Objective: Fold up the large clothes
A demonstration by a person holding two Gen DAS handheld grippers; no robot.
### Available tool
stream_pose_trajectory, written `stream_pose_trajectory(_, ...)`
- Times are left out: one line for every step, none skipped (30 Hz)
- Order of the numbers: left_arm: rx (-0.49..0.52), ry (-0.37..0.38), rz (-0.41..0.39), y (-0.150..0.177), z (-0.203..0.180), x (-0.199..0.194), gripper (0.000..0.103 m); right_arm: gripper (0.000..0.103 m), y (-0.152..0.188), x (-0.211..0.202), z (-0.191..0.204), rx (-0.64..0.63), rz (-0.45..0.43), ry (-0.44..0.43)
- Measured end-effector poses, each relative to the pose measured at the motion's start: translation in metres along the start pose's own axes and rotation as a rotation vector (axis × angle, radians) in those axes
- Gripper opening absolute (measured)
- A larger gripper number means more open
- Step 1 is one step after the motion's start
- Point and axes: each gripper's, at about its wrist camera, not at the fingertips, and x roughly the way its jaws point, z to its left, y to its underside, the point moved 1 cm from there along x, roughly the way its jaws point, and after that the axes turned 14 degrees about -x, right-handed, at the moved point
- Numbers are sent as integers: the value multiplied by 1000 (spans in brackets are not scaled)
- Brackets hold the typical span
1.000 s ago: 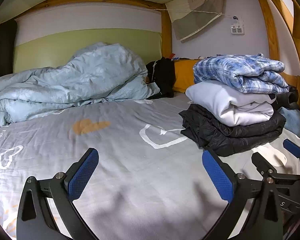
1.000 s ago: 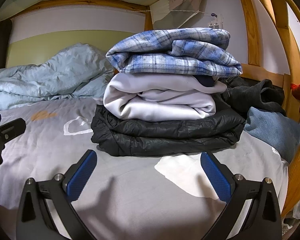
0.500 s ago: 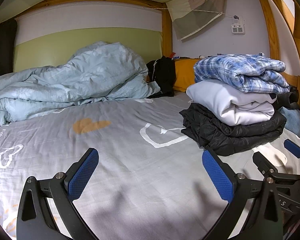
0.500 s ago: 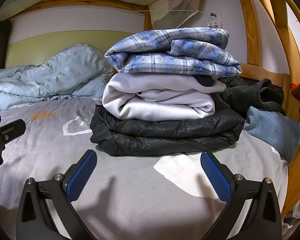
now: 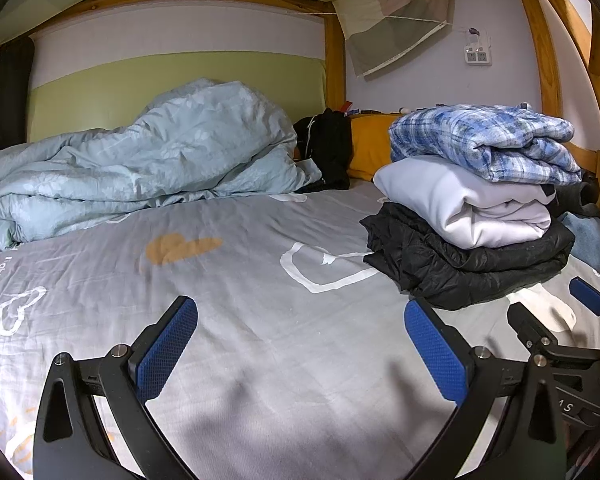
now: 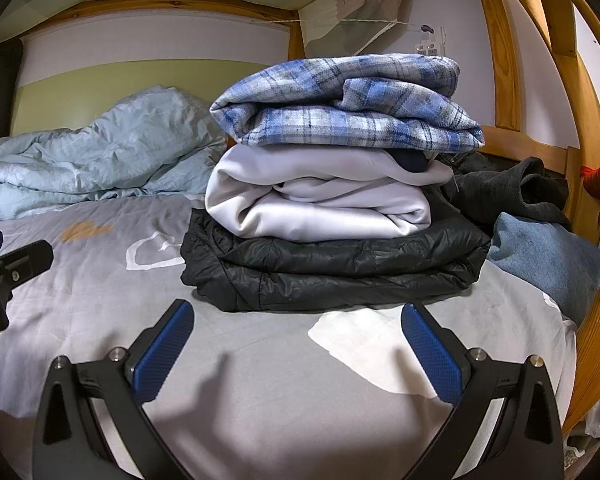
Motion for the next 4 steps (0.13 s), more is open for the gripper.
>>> stream_pose_trajectory(-1,-1,0,0,0,0,103,103,0,0,0,0,1,-1)
stream_pose_trajectory(-1,-2,-3,0,0,-1,103,103,0,1,0,-1,2,-1)
stream_pose_trajectory(0,-2,-8,0,0,-2,103,103,0,1,1,-3,5,-1)
stream_pose_trajectory(0,-1,-14,0,1,-3,103,103,0,3,2,-7,10,-2)
